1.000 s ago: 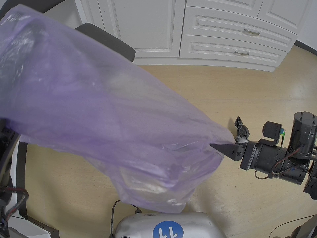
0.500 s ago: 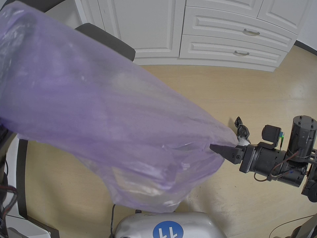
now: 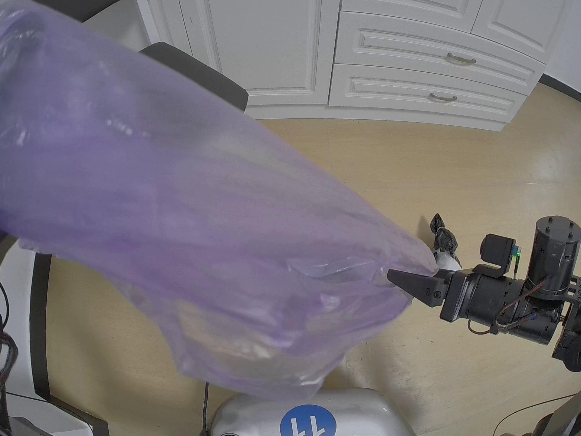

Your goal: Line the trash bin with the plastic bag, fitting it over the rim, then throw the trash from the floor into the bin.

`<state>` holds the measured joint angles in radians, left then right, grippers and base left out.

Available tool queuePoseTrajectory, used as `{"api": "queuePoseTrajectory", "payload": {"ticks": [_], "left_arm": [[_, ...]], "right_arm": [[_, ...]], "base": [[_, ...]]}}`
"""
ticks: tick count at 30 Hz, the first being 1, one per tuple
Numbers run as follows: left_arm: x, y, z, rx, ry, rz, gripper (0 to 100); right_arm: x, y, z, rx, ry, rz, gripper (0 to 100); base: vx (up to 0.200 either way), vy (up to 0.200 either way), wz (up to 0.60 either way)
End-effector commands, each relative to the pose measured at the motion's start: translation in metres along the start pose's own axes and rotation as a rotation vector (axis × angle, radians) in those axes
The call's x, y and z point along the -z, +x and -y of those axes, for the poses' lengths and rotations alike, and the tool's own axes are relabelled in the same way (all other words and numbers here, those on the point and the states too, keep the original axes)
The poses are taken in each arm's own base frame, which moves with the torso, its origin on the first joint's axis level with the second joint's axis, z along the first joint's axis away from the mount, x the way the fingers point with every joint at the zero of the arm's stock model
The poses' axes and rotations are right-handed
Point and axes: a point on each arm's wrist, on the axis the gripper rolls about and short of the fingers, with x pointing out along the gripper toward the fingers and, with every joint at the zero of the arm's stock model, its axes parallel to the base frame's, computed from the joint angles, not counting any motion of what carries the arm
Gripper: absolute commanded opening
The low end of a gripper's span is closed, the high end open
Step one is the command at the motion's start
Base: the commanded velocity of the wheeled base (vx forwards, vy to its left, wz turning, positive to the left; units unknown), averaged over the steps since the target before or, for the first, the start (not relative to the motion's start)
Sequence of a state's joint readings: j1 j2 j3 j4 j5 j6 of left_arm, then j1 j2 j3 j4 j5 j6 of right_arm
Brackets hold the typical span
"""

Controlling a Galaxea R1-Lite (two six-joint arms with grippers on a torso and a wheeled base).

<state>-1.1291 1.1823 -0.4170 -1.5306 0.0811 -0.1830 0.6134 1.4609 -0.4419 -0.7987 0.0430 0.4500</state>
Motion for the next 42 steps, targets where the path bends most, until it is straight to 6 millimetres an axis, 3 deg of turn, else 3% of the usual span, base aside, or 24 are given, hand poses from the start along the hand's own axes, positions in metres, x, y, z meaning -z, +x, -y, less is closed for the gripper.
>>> {"api": "queuePoseTrajectory", "payload": {"ticks": [1, 21, 42], "left_arm": [[-0.002, -0.001, 0.0, 0.001, -0.002, 0.008, 0], [0.0, -0.001, 0.0, -0.001, -0.002, -0.003, 0], [0.003, 0.0, -0.001, -0.002, -0.002, -0.01, 0]], "right_arm": [[0.002, -0.001, 0.002, 0.009, -0.005, -0.005, 100], [0.007, -0.01, -0.004, -0.077, -0.026, -0.009, 100], [0.042, 0.024, -0.004, -0.197, -0.03, 0.097, 100]], "base": [[0.0, 0.0, 0.0], [0.0, 0.0, 0.0], [0.0, 0.0, 0.0]]}}
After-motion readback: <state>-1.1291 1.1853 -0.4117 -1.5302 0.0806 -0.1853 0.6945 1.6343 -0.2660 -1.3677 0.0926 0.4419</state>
